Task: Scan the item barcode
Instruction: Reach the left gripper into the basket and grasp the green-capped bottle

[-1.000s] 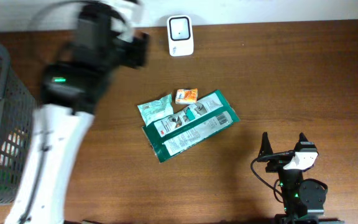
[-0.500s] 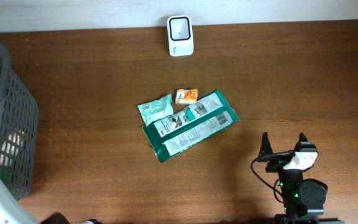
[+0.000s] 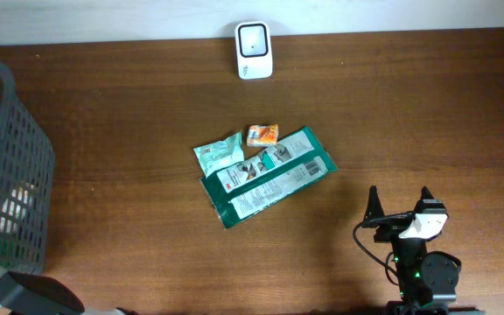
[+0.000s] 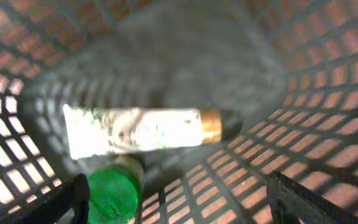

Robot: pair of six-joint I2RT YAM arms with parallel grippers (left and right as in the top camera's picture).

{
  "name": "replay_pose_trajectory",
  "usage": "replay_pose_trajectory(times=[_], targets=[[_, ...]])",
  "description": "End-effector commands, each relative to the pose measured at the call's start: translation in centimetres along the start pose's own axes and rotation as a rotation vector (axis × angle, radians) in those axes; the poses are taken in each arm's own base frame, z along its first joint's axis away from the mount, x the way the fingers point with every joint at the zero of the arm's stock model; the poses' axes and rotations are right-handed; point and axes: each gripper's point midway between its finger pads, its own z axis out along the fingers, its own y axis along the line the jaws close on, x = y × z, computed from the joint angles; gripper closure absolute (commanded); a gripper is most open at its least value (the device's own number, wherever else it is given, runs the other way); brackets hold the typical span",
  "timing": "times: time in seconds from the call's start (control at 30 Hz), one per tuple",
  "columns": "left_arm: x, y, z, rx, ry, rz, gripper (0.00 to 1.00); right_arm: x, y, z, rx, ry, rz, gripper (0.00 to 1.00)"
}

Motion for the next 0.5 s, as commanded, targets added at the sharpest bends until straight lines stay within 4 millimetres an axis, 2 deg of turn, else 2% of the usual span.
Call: replay_pose_trajectory(times=[0.0, 0.2, 0.47], targets=[[2.3, 2.4, 3.2, -0.027, 0.088, -0.089, 0.11, 0.3, 0.0, 0.0, 0.005, 0.005, 0.007, 0.01], [5.6, 5.8, 6.9, -0.055, 0.172, -0.174, 0.12, 0.3, 0.0, 0.0, 0.005, 0.005, 0.007, 0.02], [8.9, 7.4, 9.9, -0.104, 0.224, -0.187, 0.13, 0.3, 0.0, 0.0, 0.005, 0.005, 0.007, 0.02]])
